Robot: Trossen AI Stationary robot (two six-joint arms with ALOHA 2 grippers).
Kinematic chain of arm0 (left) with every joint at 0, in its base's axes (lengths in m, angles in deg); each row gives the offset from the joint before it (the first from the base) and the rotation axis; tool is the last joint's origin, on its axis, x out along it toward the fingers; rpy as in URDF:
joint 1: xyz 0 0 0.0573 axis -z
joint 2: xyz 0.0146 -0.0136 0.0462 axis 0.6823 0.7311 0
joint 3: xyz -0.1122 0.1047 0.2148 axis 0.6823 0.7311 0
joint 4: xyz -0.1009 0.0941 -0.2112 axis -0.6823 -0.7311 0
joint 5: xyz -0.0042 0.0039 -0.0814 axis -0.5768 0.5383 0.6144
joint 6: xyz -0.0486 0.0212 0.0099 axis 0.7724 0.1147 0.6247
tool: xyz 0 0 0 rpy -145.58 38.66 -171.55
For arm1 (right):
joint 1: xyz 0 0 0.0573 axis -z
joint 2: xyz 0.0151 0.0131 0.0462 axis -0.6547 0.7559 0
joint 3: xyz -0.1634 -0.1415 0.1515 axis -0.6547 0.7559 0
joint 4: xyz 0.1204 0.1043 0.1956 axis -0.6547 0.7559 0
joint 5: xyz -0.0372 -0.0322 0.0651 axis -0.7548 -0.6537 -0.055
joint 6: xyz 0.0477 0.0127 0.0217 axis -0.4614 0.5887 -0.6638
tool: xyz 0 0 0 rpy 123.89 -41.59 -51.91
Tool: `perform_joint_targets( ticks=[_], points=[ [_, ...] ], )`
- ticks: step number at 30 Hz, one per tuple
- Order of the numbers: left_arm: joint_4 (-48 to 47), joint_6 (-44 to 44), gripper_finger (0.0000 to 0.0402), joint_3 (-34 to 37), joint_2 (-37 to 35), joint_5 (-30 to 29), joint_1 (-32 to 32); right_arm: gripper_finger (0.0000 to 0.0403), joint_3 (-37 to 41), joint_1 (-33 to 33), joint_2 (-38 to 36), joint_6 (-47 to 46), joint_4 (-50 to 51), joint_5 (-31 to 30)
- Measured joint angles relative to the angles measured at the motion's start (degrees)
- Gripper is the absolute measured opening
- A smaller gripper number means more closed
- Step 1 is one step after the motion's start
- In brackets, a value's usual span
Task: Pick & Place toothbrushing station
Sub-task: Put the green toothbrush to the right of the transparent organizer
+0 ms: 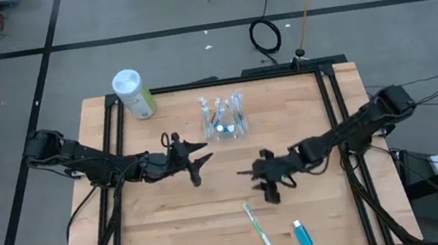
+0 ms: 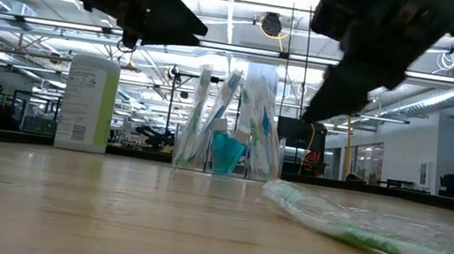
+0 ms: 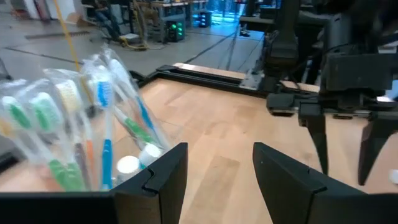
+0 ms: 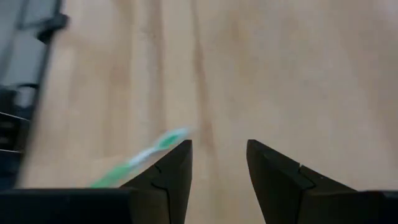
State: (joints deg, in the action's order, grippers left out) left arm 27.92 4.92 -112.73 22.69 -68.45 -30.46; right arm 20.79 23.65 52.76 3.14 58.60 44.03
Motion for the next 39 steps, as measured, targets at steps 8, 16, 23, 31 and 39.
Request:
perform_joint_targets(
  ticks=[8, 16, 23, 31, 39],
  points=[
    [0.01, 4.86, 0.0186, 0.0, -0.01, 4.64, 0.0, 0.0153, 2.65, -6.46, 4.21, -12.93, -12.14, -1.57],
    [-0.25, 6.11, 0.0186, 0.0, -0.02, 6.83, 0.0, 0.0198, 4.07, -9.67, 13.66, -13.42, -23.97, -4.69],
    [-1.31, 6.59, 0.0186, 0.0, -0.02, 6.94, 0.0, 0.0235, 4.07, -9.89, 21.25, -19.07, -33.73, -2.83],
    [-2.96, 6.31, 0.0186, 0.0, -0.02, 6.96, 0.0, 0.0218, 3.89, -9.85, 24.47, -10.36, -37.38, -2.25],
    [-3.74, 6.35, 0.0186, 0.0, -0.02, 6.96, 0.0, 0.0113, 3.96, -8.58, 24.16, -2.76, -36.61, -1.43]
  ],
)
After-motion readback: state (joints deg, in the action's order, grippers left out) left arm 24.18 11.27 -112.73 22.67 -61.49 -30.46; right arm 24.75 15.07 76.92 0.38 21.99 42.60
